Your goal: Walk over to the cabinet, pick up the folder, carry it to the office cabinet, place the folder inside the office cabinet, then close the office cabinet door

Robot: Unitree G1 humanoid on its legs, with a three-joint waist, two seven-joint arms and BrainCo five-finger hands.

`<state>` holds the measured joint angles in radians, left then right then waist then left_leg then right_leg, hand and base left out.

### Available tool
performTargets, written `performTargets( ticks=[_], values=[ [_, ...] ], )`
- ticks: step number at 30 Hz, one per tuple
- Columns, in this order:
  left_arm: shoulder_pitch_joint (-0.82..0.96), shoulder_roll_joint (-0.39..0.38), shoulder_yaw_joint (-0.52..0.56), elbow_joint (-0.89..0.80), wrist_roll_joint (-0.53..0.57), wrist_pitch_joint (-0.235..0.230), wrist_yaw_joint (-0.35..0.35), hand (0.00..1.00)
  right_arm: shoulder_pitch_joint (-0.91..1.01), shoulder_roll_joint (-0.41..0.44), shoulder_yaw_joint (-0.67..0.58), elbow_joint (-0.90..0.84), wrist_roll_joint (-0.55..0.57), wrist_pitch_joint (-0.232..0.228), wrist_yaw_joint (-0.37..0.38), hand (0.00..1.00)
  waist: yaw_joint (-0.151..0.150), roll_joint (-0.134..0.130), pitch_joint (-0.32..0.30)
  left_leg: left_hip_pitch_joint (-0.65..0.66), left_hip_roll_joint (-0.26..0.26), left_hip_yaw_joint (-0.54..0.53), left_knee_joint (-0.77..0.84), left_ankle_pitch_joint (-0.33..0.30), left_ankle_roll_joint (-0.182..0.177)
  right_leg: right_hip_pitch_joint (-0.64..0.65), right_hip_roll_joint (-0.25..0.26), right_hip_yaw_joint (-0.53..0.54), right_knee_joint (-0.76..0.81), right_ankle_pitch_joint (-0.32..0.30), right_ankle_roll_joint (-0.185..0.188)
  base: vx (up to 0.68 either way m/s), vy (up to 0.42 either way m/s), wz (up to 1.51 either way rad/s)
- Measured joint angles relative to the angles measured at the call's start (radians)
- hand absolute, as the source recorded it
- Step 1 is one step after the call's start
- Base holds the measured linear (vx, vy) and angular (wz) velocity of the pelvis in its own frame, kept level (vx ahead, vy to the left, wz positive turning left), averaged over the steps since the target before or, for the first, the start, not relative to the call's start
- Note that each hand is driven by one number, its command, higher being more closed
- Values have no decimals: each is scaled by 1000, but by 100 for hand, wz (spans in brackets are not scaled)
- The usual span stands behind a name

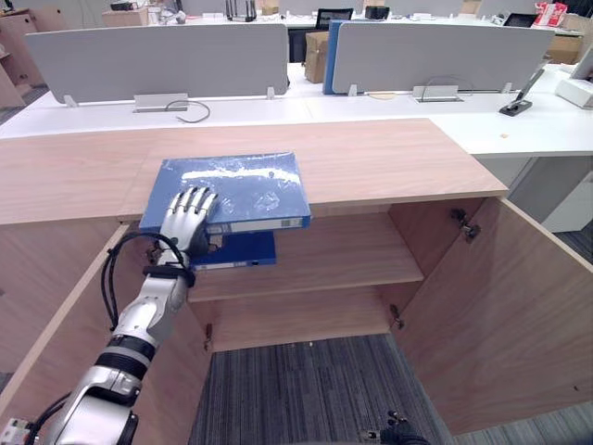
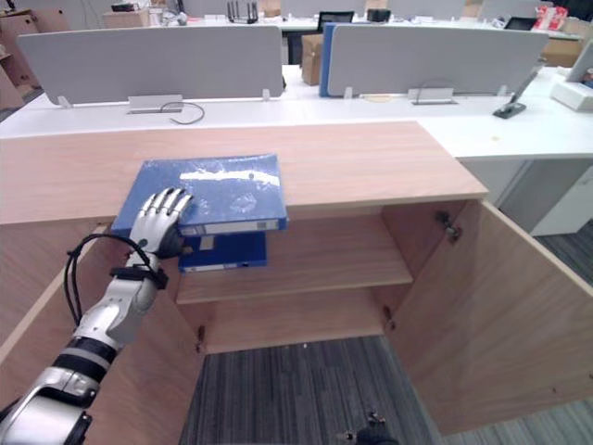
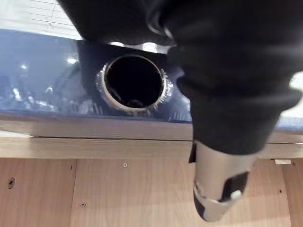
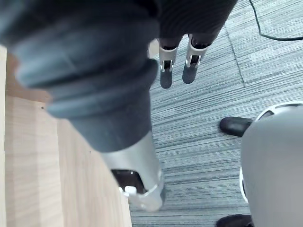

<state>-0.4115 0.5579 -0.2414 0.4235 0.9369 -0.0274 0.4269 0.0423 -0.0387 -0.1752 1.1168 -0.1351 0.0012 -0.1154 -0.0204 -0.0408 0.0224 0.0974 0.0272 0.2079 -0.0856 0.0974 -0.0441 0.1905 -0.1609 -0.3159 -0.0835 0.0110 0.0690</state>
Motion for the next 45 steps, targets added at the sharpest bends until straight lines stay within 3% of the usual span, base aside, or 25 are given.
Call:
performTargets(
  ticks=[8,9,14,23,32,35,37,38,39,41,42,44,45],
  values=[
    [-21,1,-16,39,-8,4,0,0,-1,0,-2,0,1,-1,-5,0,-7,3,1,8,2,7,0,-2,-2,-1,0,18,-4,5,1,-44,26,-7],
    [-27,1,-19,49,-8,2,0,100,-1,0,-2,0,-2,-1,-5,0,-9,4,2,8,2,7,0,-2,-2,-2,0,19,-4,7,3,-47,26,-2],
    [-60,4,-38,80,-7,0,8,100,-2,-1,-1,0,-4,-1,-8,0,-12,7,0,8,2,6,0,-2,-2,-2,-1,20,-5,9,5,-42,25,-1],
    [-89,0,-54,134,-8,0,43,100,-6,-32,0,11,-4,-1,-30,0,-27,44,-14,9,2,5,-1,-2,-2,-2,-1,19,-5,10,6,-3,2,0],
    [-95,-7,-51,127,5,14,51,100,-6,-35,-2,14,-4,-2,-33,0,-36,47,-18,12,5,4,-1,-2,-3,1,1,17,-5,10,7,-8,3,0],
    [10,-92,16,-95,-10,54,48,100,-6,-29,-41,17,-3,-1,-35,0,-31,46,-18,7,1,-9,-1,-2,-3,0,-2,11,-5,10,7,1,0,7],
    [190,-249,44,-402,-65,52,51,100,1,-26,-86,25,0,2,-48,0,-27,45,-17,-4,-6,-59,-1,-4,-5,-2,-8,-3,1,7,11,21,2,19],
    [240,-295,39,-475,-83,41,51,100,1,-26,-100,32,0,2,-50,0,-23,45,-18,-7,-7,-60,-1,-4,-5,-6,-9,-4,3,6,12,32,18,12],
    [321,-368,24,-585,-170,-16,43,100,3,-23,-120,35,22,9,-56,0,-13,45,-16,-10,-8,-60,-1,-5,-5,-8,-9,-5,2,6,12,0,0,0],
    [396,-421,26,-654,-410,-107,-5,100,8,-14,-112,22,76,16,-63,0,-2,45,-16,-1,-4,-60,-1,-4,-5,2,-5,-6,2,6,11,0,0,0],
    [411,-429,31,-655,-508,-127,-26,100,13,-11,-100,12,93,16,-63,0,0,45,-16,5,-2,-58,-1,-5,-5,7,-4,-5,3,6,11,-38,1,-8],
    [509,-486,73,-665,-919,-169,-94,100,36,3,-18,-39,159,10,-59,0,8,49,-20,18,9,-49,-1,-7,-8,9,2,12,14,2,15,-79,7,-17],
    [555,-512,88,-671,-1026,-173,-110,100,49,7,15,-62,174,10,-54,0,12,48,-20,19,13,-46,-1,-8,-9,3,4,17,24,-1,18,-83,13,-13]
  ],
)
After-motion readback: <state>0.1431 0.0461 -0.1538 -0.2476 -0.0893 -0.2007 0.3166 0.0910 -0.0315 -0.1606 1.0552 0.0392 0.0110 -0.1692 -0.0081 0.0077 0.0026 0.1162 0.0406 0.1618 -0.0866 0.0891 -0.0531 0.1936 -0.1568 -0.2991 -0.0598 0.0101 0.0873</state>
